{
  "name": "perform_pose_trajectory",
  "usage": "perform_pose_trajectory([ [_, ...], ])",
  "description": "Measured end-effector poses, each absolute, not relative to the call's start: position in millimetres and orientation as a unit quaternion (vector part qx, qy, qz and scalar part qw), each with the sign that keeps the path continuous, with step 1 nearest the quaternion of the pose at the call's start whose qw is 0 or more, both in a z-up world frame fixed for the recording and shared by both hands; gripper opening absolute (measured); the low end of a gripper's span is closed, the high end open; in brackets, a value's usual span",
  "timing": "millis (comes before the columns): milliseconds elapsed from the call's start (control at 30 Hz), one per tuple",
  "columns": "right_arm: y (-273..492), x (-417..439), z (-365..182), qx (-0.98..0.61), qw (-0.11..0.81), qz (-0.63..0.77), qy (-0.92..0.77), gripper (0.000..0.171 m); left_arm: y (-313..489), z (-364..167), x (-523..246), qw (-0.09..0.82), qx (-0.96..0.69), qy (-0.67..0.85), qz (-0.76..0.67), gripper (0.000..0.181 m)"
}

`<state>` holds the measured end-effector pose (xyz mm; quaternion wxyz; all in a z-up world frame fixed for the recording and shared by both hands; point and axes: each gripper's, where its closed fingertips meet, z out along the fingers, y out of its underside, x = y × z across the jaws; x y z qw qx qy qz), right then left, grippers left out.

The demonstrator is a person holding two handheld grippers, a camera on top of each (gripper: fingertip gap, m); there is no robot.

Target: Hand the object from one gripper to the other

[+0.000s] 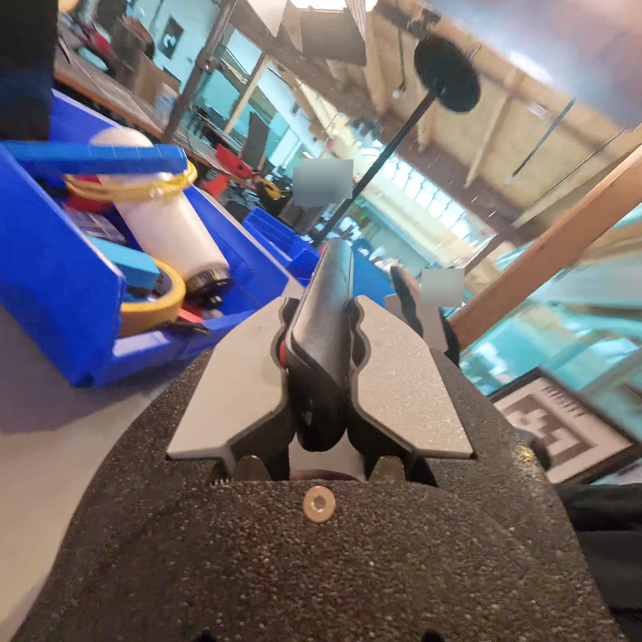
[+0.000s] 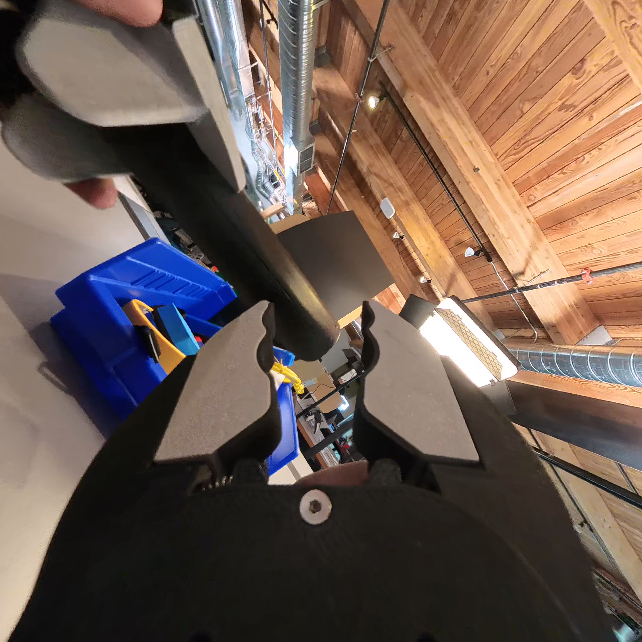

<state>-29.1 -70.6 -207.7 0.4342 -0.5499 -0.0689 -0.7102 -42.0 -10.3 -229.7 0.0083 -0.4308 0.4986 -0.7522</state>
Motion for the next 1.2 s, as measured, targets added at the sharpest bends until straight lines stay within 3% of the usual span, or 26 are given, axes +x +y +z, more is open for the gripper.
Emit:
perform_pose_trajectory([
  [133,-61.9,-24.2,-227.9,-0.615,0.42,-0.659,-0.104,0.052,-12.2,-238.5,-35.1,-0.05,-0.461,0.454,-0.761,0.033],
  [333,-64.2,-14.3,-247.5,-0.675,0.379,-0.622,-0.116,0.066,-26.6,-240.9,-41.1,0.016,-0.422,0.534,-0.733,0.033],
  [467,-60.1,-14.0,-258.5,-0.694,0.348,-0.619,-0.123,0.055,-41.5,-243.4,-50.7,0.047,-0.389,0.587,-0.708,0.033],
  [700,-64.3,-10.4,-265.8,-0.717,0.342,-0.596,-0.118,0.053,-57.2,-243.8,-64.5,0.104,-0.314,0.659,-0.676,0.036],
  [967,-51.9,-35.2,-270.7,-0.766,0.517,-0.376,-0.069,0.052,-59.7,-214.8,-95.3,0.181,-0.143,0.663,-0.712,0.077],
  [1200,-40.3,-116.1,-239.4,-0.695,0.711,0.088,-0.055,0.053,-48.7,-180.3,-112.7,0.142,-0.116,0.585,-0.79,0.081],
])
